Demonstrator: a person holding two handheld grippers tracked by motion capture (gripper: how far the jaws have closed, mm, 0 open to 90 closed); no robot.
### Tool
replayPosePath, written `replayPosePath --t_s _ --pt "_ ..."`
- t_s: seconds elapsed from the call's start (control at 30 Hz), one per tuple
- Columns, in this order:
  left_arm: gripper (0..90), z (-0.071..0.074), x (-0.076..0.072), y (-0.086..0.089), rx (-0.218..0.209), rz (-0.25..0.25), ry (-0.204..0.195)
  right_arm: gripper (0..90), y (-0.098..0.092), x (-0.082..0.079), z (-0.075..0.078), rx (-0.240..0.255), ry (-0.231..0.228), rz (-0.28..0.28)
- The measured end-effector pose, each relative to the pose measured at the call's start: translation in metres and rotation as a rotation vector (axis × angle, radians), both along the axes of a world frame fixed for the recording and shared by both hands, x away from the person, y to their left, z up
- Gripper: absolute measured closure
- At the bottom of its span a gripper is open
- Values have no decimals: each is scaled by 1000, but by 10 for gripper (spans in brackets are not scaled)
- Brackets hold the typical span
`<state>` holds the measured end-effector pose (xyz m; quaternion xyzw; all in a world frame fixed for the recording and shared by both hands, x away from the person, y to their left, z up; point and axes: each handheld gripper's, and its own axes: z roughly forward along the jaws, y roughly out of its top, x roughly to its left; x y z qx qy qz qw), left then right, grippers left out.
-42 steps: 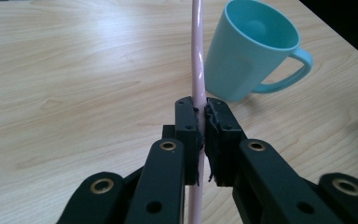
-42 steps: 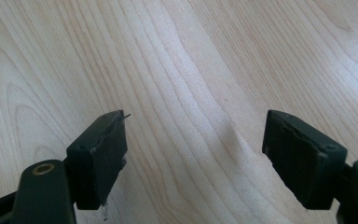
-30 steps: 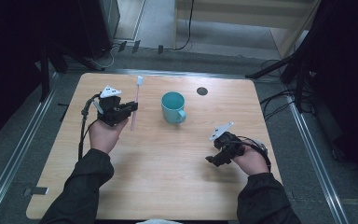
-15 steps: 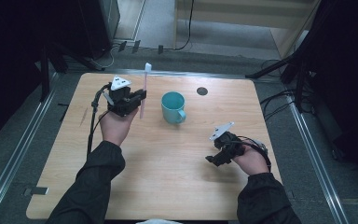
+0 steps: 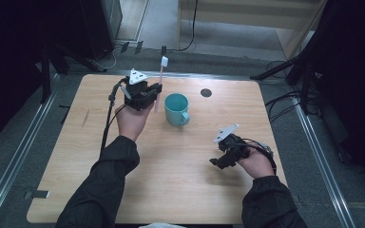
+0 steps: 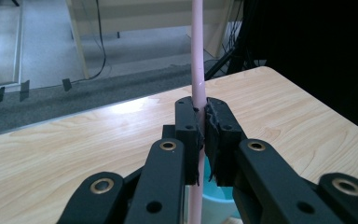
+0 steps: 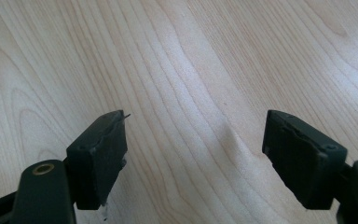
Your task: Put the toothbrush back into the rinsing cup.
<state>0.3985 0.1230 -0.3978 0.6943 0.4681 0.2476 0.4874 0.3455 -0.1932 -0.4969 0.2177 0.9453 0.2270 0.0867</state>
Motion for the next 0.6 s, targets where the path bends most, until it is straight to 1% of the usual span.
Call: replayPosePath --t_s 0.2,0.23,0.4,0.53,0.6 --pt "841 5 9 -10 4 -10 2 221 -1 -1 0 4 3 -7" --pt "841 6 11 -12 9 -12 -4 221 -2 0 0 6 0 -2" --pt "841 8 19 -22 5 -25 -4 221 -3 -2 1 10 0 -9" --pt "841 8 25 -28 8 -36 4 221 -4 -3 1 14 -6 -10" --pt "841 8 31 -34 20 -47 12 221 -5 -3 2 16 -9 -13"
